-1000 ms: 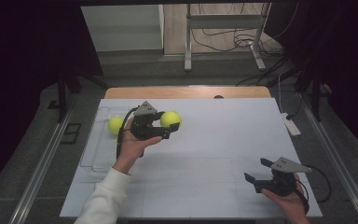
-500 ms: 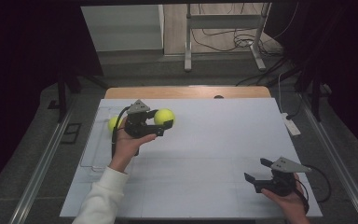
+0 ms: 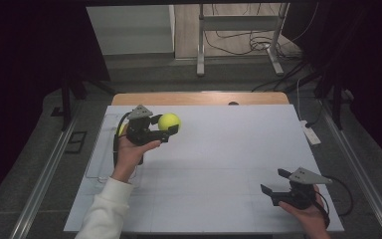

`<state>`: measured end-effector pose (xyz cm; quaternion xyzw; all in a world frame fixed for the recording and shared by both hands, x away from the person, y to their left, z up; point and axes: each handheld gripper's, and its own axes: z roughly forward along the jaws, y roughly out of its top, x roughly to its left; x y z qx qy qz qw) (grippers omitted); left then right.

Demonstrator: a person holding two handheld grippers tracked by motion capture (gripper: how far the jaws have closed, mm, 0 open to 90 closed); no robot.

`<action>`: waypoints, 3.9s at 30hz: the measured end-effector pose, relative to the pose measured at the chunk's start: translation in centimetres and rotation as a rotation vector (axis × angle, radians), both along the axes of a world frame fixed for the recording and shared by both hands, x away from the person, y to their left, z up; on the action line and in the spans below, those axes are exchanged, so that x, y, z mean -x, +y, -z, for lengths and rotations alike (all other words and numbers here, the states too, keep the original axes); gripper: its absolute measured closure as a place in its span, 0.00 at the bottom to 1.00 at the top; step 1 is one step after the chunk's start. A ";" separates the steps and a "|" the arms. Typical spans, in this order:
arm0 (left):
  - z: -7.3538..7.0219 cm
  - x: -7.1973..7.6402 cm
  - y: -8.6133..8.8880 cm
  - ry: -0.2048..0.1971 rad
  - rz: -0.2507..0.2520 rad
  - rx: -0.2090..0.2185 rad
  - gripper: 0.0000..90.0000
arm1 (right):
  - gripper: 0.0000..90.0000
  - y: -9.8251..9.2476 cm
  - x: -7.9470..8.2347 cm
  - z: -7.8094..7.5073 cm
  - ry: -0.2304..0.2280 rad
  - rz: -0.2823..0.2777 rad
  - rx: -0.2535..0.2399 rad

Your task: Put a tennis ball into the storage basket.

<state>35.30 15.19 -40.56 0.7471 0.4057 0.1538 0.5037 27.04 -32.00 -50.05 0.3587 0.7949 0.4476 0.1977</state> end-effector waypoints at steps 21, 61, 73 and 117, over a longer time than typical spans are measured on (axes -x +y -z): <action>-0.3 0.0 1.7 -0.005 -0.048 0.020 0.30 | 0.14 0.0 0.0 0.0 0.000 0.001 0.001; -0.1 -0.2 5.2 -0.002 -0.163 0.018 0.30 | 0.14 0.0 0.0 0.0 -0.001 0.003 0.001; 0.3 -0.4 6.5 0.008 -0.207 0.006 0.30 | 0.14 0.0 0.0 0.0 0.000 0.002 0.003; 2.0 0.6 10.7 0.066 -0.312 -0.049 0.30 | 0.14 0.0 -0.1 0.1 0.003 0.003 0.004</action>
